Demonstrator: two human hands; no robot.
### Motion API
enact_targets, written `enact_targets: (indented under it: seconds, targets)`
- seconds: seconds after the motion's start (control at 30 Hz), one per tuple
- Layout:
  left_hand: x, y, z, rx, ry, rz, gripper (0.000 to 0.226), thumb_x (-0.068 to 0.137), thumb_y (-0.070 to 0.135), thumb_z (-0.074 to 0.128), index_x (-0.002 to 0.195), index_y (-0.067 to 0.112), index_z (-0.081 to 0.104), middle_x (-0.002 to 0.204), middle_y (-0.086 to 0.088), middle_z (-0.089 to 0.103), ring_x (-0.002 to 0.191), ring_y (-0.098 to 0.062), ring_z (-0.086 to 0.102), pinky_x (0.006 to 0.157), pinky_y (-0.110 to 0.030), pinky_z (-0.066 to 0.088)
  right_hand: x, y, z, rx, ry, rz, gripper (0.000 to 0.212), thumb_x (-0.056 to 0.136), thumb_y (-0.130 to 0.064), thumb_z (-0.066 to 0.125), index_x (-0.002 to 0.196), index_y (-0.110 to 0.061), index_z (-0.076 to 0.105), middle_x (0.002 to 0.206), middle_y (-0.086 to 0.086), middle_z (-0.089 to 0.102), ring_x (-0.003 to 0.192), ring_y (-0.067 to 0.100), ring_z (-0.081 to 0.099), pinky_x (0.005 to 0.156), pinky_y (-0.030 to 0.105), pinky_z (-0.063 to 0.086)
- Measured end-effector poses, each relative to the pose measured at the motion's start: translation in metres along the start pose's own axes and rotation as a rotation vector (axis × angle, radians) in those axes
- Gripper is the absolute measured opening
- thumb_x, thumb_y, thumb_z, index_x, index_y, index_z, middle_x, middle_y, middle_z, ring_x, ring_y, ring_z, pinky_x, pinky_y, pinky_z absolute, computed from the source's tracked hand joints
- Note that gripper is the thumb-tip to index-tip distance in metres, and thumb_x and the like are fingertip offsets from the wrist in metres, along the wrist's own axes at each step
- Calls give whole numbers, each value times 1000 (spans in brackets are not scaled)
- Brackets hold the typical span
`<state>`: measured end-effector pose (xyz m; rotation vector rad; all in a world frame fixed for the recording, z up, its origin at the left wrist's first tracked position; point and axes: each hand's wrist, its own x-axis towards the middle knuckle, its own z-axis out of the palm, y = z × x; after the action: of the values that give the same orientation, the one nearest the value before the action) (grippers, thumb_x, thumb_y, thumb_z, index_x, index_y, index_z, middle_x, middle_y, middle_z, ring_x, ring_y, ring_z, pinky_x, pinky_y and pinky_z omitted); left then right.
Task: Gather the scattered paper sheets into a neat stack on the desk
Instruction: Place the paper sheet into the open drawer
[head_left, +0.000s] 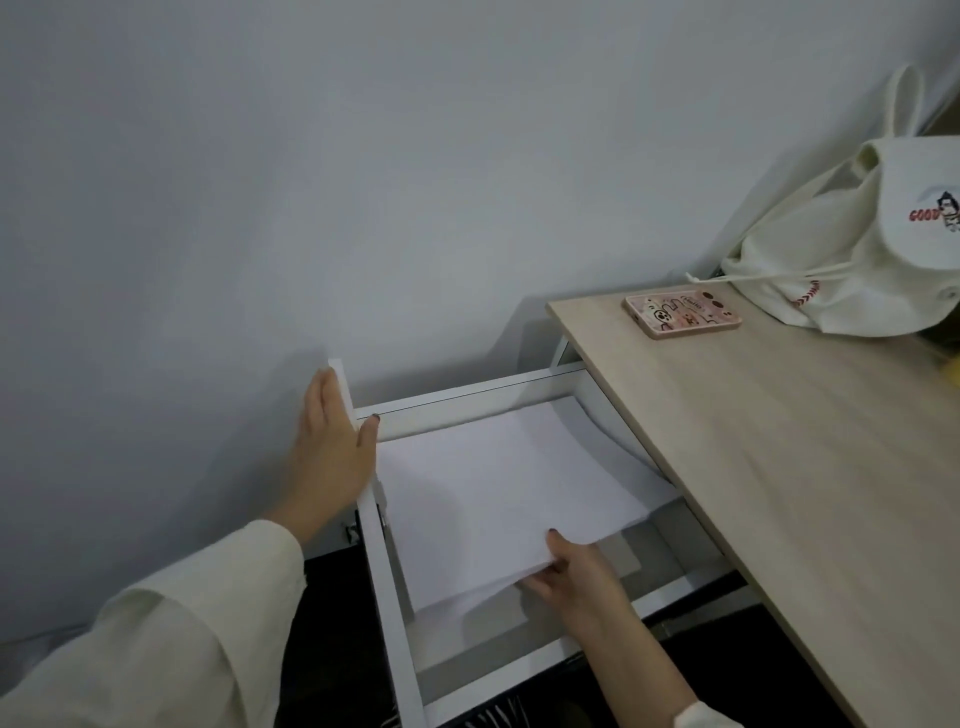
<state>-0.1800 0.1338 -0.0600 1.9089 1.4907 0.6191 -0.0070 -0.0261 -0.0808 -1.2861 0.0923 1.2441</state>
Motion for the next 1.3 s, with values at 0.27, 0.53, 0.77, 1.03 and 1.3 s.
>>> enact_targets:
  seconds: [0.27,0.53,0.77,1.03,1.3]
  targets:
    - [-1,1,1,-123,-88,-117,62,101,29,29,150,21,-10,158,-8,8,140,-30,27,109,-40,24,20,13,-1,-44,106,37,40,95,3,44,134,-2,43,110,16,58,83,29,58,41,33,55]
    - [-2,1,2,-139,-63,-125,61,101,29,27,150,22,-8,158,-7,11,136,-31,32,106,-41,27,23,17,3,-82,139,109,41,94,4,45,135,2,41,115,19,55,84,32,57,38,32,54]
    - [-2,2,0,-158,-81,-134,62,101,30,29,150,21,-8,158,-10,10,141,-29,24,111,-40,21,16,14,9,-187,155,290,10,92,-2,49,101,2,50,81,13,49,70,28,47,86,44,45]
    - [-10,3,-1,-145,-93,-131,62,101,28,29,150,21,-9,157,-9,13,136,-30,32,105,-37,28,0,34,35,-27,256,421,11,79,-2,55,80,-5,44,83,11,39,67,21,41,54,26,37]
    - [-28,5,8,-185,-64,-137,60,100,24,32,150,16,0,154,-14,23,117,-31,48,100,-37,34,-8,34,40,122,87,361,9,85,5,43,92,2,46,84,12,45,74,27,48,67,35,44]
